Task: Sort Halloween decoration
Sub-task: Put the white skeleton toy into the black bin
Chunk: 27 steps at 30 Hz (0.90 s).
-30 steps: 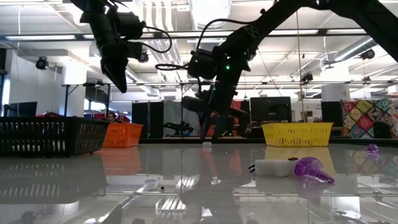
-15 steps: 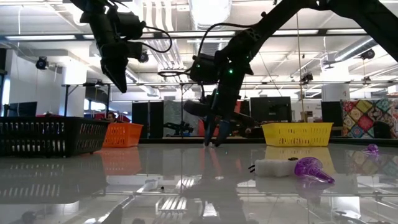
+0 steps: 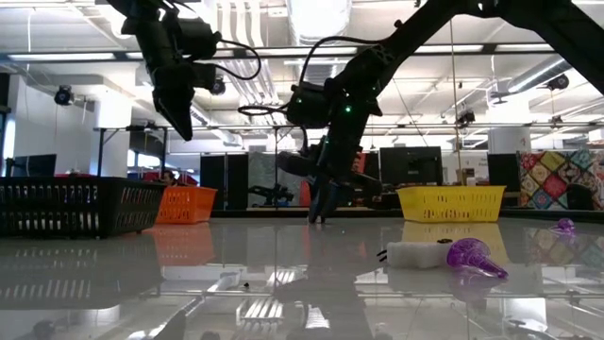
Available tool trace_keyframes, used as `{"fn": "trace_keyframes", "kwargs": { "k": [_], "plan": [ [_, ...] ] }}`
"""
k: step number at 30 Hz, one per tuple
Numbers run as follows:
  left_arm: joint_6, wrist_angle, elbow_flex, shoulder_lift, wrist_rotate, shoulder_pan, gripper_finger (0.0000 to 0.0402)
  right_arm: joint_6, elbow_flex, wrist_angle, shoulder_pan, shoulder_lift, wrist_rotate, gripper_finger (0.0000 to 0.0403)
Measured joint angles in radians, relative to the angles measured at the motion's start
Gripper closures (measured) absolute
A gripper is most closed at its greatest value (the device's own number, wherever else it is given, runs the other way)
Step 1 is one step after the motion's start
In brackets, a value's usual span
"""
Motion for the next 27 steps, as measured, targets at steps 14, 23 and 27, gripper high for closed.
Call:
{"fn": "trace_keyframes", "kwargs": {
  "k": [14, 23, 27],
  "plan": [
    [0.066, -0.013, 0.0, -0.002, 0.0, 0.0, 0.0281, 0.017, -0.005, -0.018, 0.082, -0.111, -0.105, 0.0389],
    [0.117, -0.033, 0.0, -0.005, 0.0, 0.0, 0.0281, 0.159, -0.005, 0.167, 0.223, -0.115, -0.089, 0.039],
    [0.133, -0.034, 0.0, -0.018, 0.0, 0.0, 0.0281, 0.214, -0.005, 0.32, 0.27, -0.116, -0.064, 0.039]
  ]
}}
